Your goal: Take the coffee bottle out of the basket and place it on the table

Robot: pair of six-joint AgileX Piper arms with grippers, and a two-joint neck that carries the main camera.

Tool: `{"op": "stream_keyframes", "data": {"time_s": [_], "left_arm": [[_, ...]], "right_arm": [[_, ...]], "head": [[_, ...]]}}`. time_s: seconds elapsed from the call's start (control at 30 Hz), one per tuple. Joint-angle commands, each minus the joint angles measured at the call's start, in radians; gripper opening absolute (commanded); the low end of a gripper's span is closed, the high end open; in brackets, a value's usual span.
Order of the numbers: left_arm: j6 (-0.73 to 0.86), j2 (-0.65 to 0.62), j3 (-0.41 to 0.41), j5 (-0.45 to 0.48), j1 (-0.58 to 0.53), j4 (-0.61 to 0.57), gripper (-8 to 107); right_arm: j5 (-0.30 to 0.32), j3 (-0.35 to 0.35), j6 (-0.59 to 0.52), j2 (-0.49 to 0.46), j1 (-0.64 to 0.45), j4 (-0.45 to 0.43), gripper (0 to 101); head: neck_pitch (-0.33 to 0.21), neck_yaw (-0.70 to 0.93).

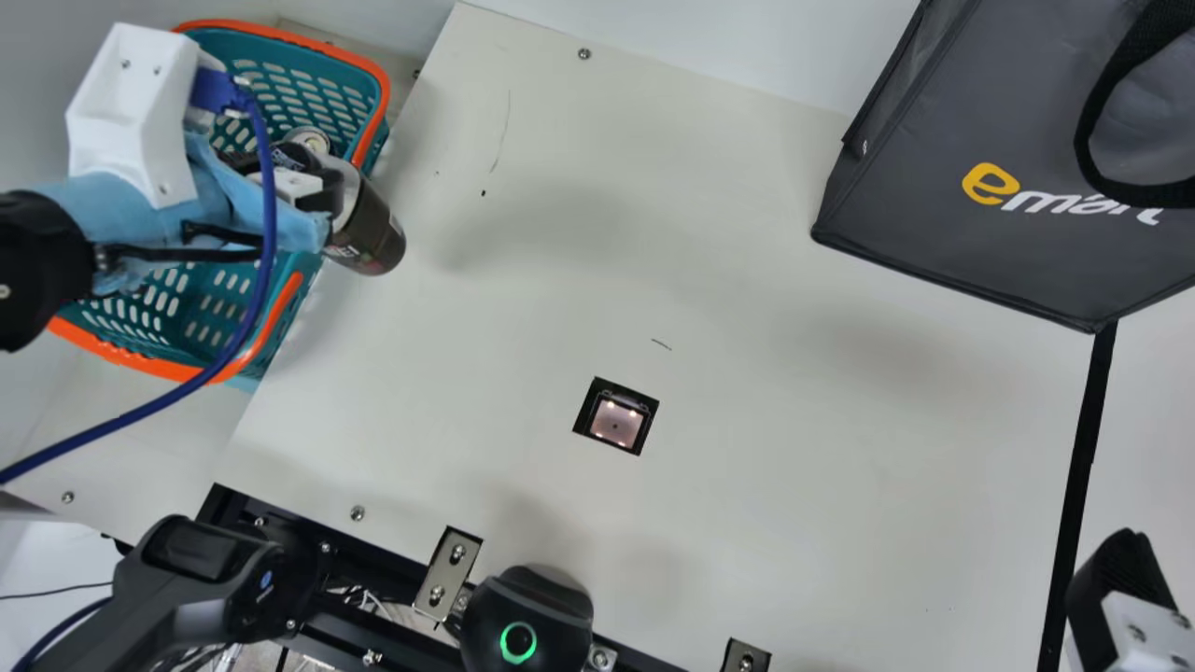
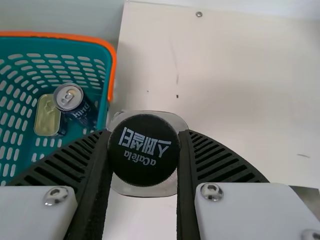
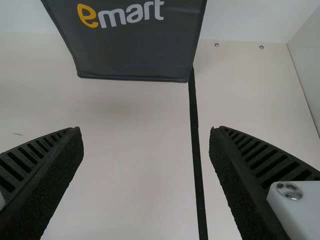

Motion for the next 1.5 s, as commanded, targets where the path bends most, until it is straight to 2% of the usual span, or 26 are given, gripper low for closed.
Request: {"op": "stream_keyframes", "data": {"time_s": [0.0, 0.73, 1.47], "left_arm": [[-0.015, -0.006, 0.01, -0.002, -0.016, 0.009, 10], [-0.131, -0.071, 0.156, -0.04, -0.15, 0.096, 10], [-0.229, -0.06, 0.24, -0.103, -0.251, 0.155, 10]], "right_arm": [[0.0, 0.0, 0.0, 0.0, 0.0, 0.0, 91], [-0.001, 0.0, 0.0, 0.0, 0.0, 0.0, 91], [0.0, 0.0, 0.0, 0.0, 0.0, 0.0, 91]], "head": [[-0.026, 0.002], [-0.026, 0.002], [-0.026, 0.002]]}}
